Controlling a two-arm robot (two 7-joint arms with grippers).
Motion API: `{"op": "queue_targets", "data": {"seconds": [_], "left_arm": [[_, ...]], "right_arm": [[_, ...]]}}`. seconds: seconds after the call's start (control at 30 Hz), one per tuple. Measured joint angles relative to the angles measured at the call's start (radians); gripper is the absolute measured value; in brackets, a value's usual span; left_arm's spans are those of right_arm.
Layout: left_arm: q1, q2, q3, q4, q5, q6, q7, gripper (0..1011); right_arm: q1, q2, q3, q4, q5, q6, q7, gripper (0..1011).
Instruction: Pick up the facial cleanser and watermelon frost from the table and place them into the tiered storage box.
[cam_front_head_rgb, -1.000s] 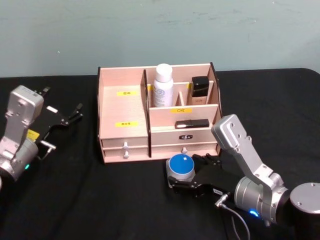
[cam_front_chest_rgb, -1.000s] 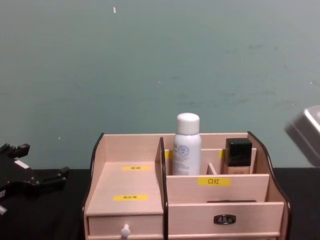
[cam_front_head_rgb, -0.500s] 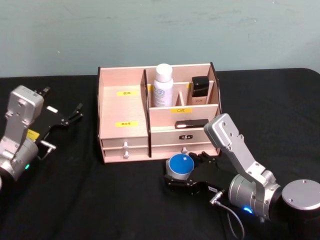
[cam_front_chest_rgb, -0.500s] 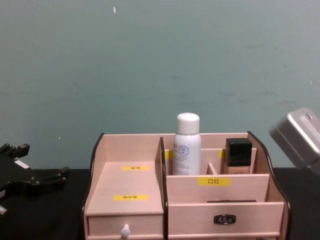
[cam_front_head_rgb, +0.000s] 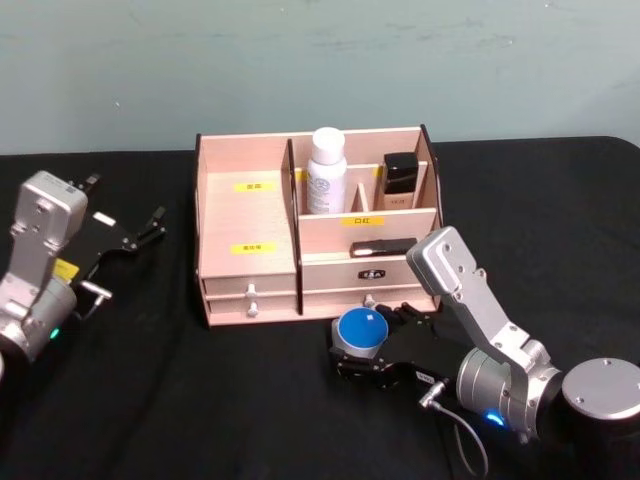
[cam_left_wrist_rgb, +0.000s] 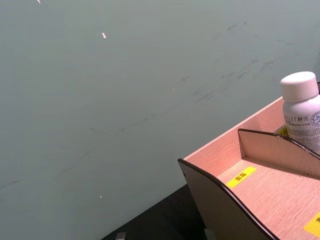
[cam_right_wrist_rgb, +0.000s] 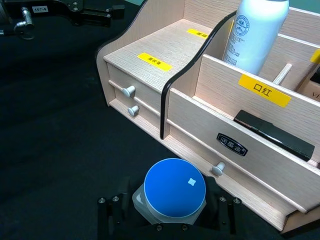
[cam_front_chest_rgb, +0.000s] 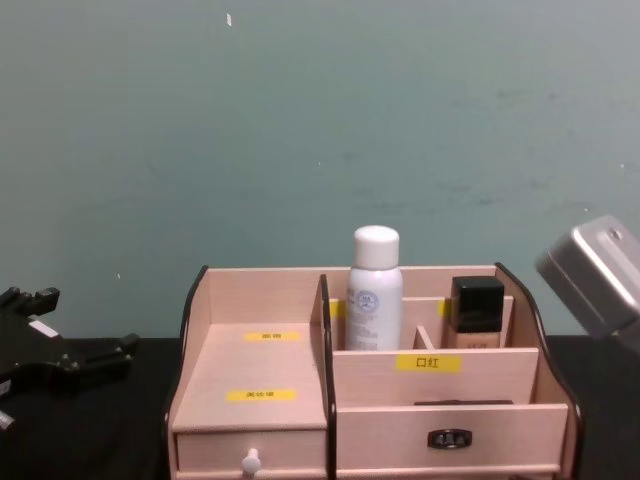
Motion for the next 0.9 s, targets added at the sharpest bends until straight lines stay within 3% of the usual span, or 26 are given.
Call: {"op": "queue_targets", "data": {"seconds": [0.3,0.9], "left_arm": [[0.000,0.000,0.000,0.000,0.000,0.000,0.000,1010],[0.000,0.000,0.000,0.000,0.000,0.000,0.000,1010]], "right_arm": [[-0.001,0.001,0.000,-0.001,0.003,0.000,0.000,728],[-0.001,0.001,0.001,-0.002,0.005,-0.002,0.005,722]]}}
